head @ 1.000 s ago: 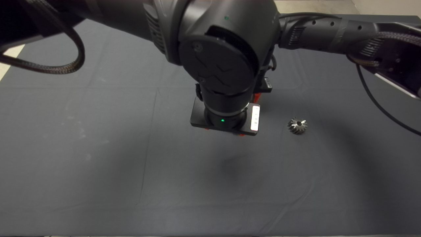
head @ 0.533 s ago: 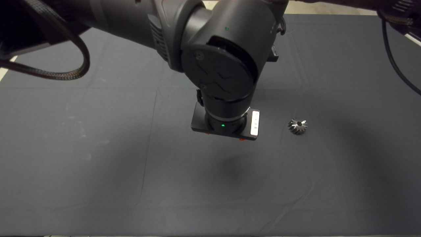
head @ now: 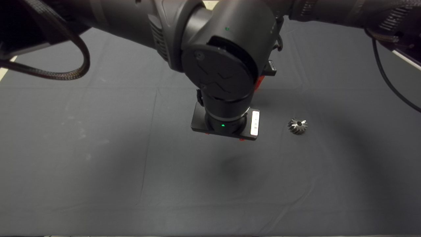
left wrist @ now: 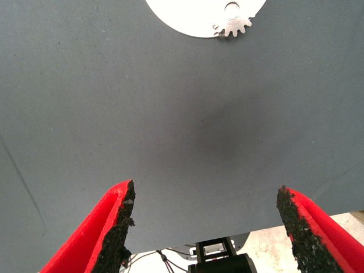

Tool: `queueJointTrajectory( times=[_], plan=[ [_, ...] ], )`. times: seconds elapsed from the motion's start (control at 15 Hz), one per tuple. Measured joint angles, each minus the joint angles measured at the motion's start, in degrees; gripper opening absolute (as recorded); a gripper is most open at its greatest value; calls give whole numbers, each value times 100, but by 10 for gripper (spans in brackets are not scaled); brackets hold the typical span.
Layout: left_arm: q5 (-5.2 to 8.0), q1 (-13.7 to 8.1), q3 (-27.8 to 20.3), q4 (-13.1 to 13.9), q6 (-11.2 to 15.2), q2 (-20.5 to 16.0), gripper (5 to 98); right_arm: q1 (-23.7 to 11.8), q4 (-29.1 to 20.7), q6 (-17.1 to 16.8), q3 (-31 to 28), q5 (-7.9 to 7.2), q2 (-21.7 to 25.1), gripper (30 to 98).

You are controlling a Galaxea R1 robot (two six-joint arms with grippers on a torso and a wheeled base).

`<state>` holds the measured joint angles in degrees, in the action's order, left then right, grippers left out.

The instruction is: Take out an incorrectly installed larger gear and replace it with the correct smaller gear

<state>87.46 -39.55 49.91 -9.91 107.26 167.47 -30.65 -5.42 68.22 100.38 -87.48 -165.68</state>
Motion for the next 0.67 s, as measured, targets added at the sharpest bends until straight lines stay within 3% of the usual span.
queueJointTrajectory(
  times=[0.67],
  plan=[
    [0, 0, 22, -1, 1, 4, 635, 97, -13, -20, 11, 5, 2, 353]
  ],
)
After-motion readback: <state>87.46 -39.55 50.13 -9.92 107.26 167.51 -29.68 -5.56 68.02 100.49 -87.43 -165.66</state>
